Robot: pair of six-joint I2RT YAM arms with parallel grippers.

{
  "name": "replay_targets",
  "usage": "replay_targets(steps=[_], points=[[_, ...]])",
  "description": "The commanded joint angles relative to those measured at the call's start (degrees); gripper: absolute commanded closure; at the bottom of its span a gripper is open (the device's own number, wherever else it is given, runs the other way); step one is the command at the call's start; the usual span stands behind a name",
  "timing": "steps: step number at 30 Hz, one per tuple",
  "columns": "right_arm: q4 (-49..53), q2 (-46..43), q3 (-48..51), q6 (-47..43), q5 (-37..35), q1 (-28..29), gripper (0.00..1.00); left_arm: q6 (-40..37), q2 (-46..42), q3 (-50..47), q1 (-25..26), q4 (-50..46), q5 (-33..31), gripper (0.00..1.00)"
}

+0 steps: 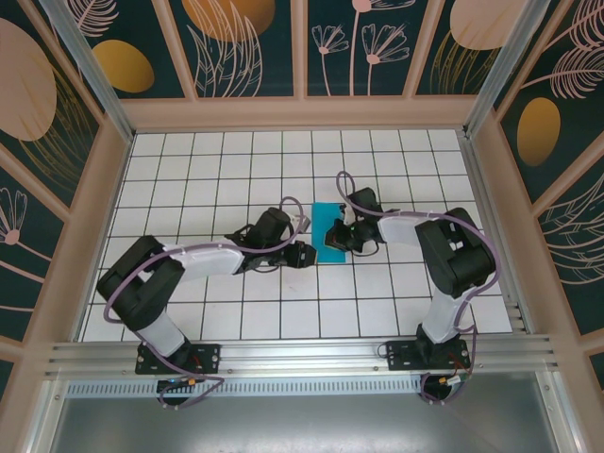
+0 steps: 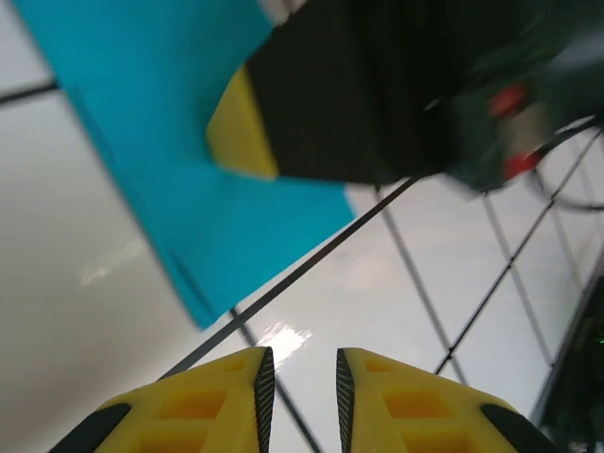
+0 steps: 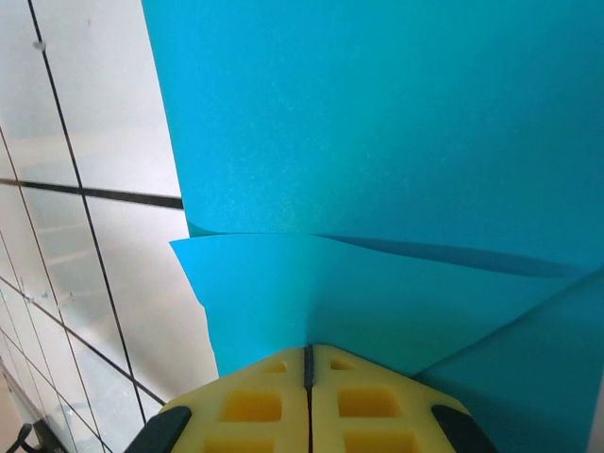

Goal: Fold a paper plane with a square sheet of paper (fold left side to right side)
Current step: Fold the triangle a second time at the center of the table.

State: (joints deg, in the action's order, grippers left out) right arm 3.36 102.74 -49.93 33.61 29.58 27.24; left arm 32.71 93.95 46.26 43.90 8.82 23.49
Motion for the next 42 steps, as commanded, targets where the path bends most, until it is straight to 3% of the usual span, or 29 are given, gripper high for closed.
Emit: replay_targets(steps=[1,11,19,42], points=[[2.49,-0.54,2.23,1.55,0.12,1.71,0.92,0.68,0.94,1.8,-0.31,0.64,3.13,0.73],[1.97,0.22,1.75,2.69,1.06,2.11,0.92,0.53,8.86,4.51,-0.31,3.74,6.31,0.73],[2.88,0.6,1.48,2.43,1.62,2.2,0.92,0.69,12.49,6.56,-0.31,3.78,2.16,0.73],[4.78,-2.22,-3.99,0.84,0.53,1.53,0.94,-1.92,15.94,3.38,-0.31,-1.1,-0.72,0.73]])
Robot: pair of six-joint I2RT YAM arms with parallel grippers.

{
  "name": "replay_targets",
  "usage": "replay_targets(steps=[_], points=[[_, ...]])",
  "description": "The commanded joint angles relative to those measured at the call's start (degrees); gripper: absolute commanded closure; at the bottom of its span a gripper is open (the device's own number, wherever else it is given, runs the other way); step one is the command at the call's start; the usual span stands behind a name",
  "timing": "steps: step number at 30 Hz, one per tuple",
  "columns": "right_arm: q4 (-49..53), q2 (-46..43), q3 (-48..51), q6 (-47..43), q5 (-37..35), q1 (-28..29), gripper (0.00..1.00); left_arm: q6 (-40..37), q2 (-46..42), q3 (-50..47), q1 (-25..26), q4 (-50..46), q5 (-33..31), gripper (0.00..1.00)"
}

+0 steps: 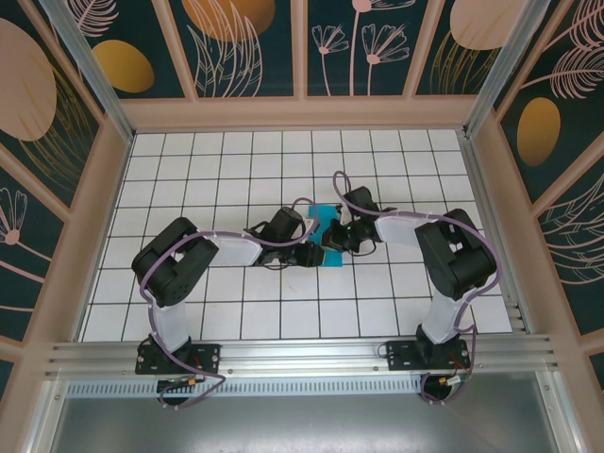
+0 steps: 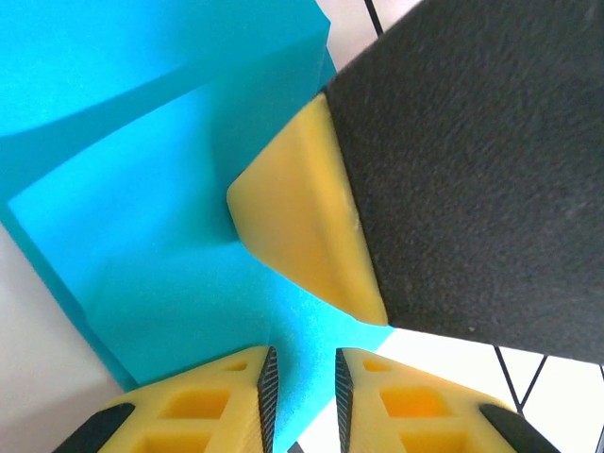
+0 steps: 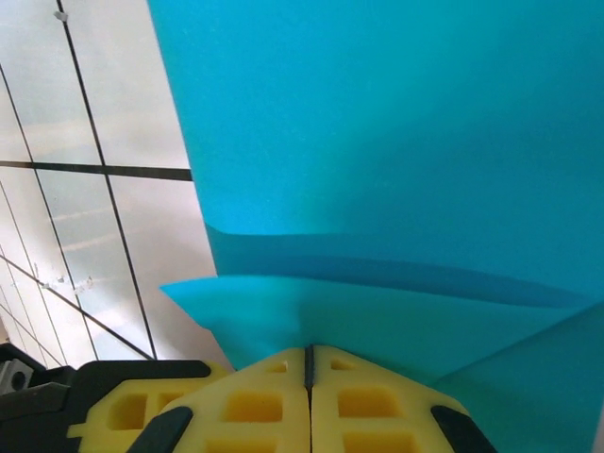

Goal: Fold a paper plane with a square sheet of paper (fold left side to right side)
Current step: Fold the triangle a second time at the center of the table.

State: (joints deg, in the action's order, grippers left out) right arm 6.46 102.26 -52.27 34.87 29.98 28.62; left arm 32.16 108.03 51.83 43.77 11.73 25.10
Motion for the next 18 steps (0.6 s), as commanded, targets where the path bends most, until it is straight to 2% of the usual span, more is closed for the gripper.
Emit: replay_targets(steps=[1,18], points=[[1.44,-1.23,-1.76,-0.33,0.33,0.34,0.94,-1.32,1.9,-2.2,-0.22,-3.9,-2.34,0.73],[2.52,2.8,-1.17,-4.46,-8.07,0.73,0.93,-1.14,2.28,-3.12,-0.17,-3.95,-2.87,0.73]])
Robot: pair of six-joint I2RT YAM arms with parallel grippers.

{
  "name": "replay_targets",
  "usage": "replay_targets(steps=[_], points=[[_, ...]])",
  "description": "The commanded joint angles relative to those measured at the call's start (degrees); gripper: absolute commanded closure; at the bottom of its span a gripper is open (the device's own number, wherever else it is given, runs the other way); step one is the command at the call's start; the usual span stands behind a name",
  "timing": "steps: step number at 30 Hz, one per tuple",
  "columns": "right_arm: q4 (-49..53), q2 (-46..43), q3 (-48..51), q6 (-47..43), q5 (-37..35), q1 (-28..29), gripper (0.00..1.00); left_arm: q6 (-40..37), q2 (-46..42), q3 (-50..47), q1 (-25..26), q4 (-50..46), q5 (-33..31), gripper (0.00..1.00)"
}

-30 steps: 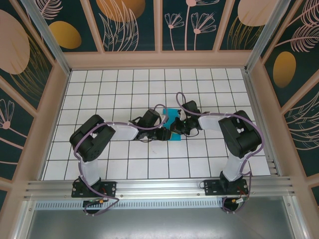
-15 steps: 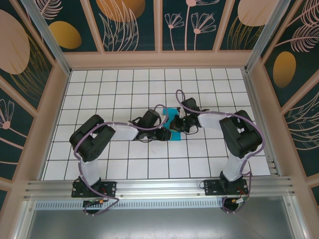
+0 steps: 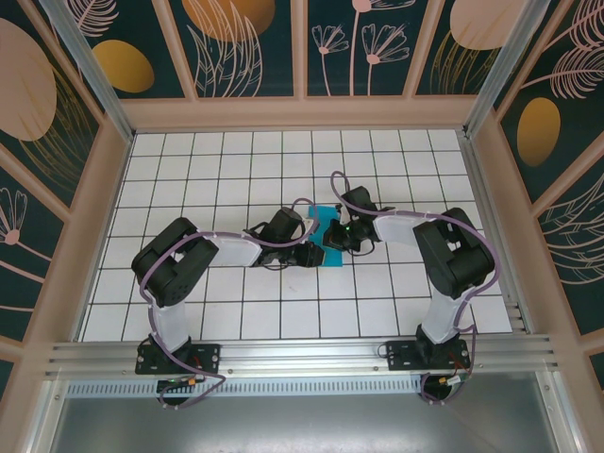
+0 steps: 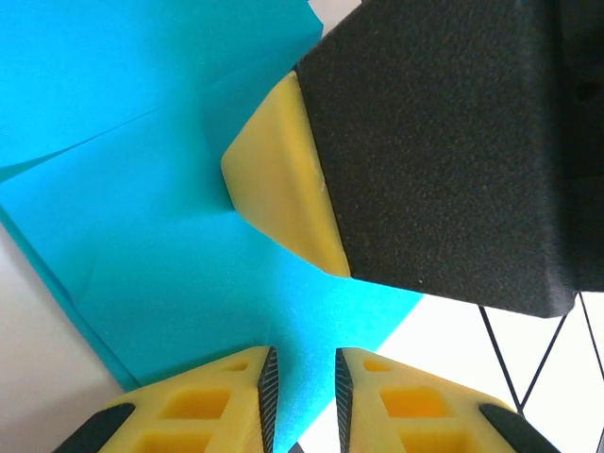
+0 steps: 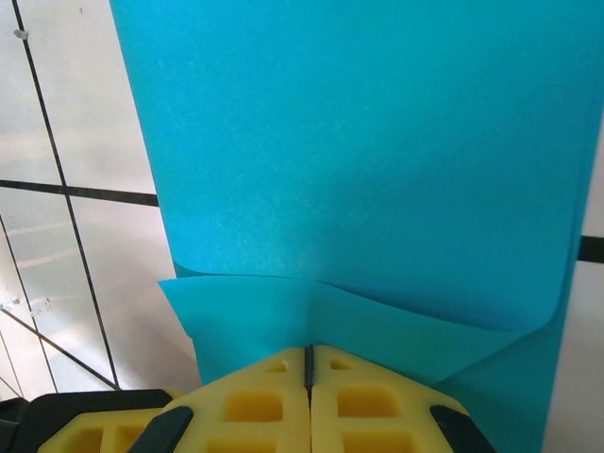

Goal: Fold a paper plane with a square sheet of paper (fold left side to right side)
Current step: Fold the triangle a second time at the center of the table.

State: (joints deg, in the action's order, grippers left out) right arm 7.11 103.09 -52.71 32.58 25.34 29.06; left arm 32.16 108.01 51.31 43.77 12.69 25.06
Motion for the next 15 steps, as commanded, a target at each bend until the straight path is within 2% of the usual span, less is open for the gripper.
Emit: replay_targets(steps=[1,15], points=[[1.8,2.02,-0.56,-2.25,-3.67,0.31,0.93,-1.14,2.44,-2.57,-0.22,-4.87,-2.82,0.73],[0.21,-0.35,0.07,-3.05,-4.69,-0.79,0.92,-1.04,3.0,-3.06,-0.18,-4.61,-2.79,0.73]])
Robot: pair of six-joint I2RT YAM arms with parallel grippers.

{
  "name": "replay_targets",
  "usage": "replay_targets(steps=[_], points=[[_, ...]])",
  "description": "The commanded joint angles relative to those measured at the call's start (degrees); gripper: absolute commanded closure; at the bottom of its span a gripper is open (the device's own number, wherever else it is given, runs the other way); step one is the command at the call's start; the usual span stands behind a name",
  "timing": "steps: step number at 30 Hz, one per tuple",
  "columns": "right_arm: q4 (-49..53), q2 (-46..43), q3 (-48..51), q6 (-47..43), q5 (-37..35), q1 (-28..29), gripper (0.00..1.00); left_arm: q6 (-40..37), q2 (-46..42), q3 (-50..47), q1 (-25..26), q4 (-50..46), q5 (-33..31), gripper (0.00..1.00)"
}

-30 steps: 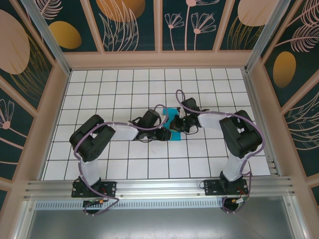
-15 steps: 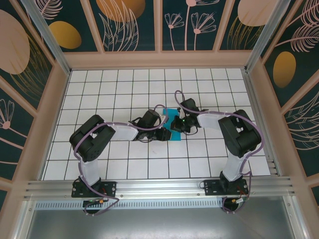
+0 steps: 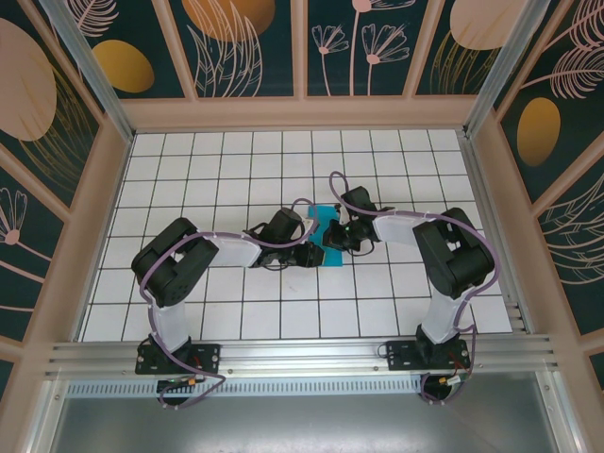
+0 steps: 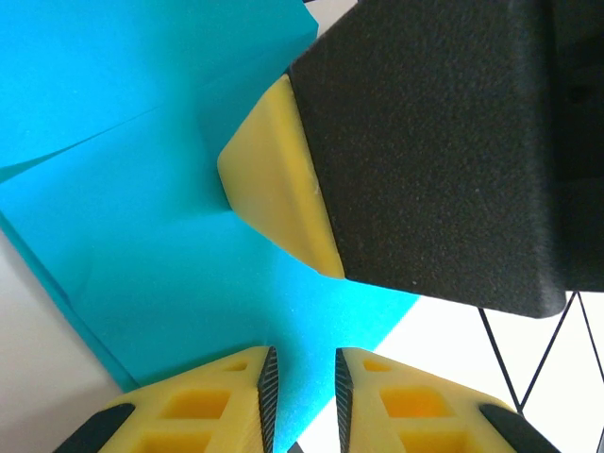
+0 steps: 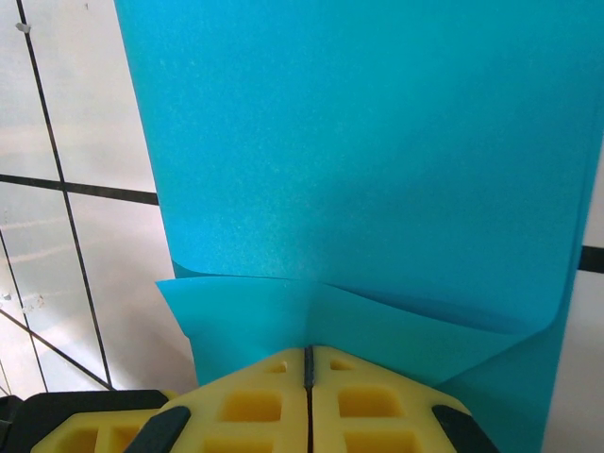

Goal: Fold a paper plane with a square sheet of paper (fold left side to right side)
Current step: Fold the triangle a second time at the center of the table.

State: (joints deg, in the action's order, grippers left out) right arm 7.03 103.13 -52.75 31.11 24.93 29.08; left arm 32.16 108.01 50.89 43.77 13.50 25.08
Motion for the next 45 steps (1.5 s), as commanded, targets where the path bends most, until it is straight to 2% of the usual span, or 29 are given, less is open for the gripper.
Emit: replay_targets(steps=[1,31,39,45], points=[[0.17,-0.52,0.22,-1.58,-4.32,-1.02,0.92,-1.05,3.0,-2.65,-0.18,-5.37,-2.76,0.73],[-1.32,-3.33,2.3,-4.79,-4.19,-8.45,0.89,-0.68,2.53,-2.99,-0.17,-4.86,-2.34,0.73],[-1.03,-11.47,4.98,-5.04,-4.6,-10.74,0.84,0.2,-6.59,0.62,-0.22,-7.02,-0.27,0.64],[-4.45,-20.93,10.75,-4.37,-4.75,-13.14,0.66,-1.42,-13.56,3.69,-1.27,-11.46,-2.97,0.44]])
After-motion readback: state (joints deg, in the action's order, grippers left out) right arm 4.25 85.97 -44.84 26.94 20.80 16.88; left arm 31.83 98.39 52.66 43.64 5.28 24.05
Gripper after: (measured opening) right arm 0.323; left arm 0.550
